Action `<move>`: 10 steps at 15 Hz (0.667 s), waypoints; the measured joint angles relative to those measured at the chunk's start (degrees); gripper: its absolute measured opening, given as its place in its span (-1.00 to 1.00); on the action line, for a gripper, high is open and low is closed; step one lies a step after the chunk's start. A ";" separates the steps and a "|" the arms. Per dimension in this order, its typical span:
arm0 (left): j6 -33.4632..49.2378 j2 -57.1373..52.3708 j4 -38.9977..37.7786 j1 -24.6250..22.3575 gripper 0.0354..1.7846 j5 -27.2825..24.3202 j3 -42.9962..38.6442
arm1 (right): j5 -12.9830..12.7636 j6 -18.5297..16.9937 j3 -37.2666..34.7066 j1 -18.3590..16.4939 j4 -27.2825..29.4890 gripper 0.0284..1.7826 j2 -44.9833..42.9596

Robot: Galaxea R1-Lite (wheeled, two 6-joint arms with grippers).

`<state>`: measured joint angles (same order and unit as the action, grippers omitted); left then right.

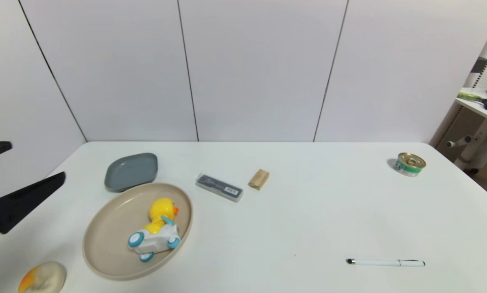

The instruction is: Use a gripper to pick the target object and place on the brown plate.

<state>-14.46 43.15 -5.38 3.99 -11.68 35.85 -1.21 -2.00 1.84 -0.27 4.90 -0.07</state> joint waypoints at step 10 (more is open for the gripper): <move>5.86 -32.96 6.63 -4.47 0.87 7.67 -30.16 | -0.02 -0.01 0.00 0.00 -0.02 0.90 0.00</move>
<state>-8.59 10.19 1.26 -0.49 -4.01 5.69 -1.23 -2.01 1.84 -0.27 4.88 -0.07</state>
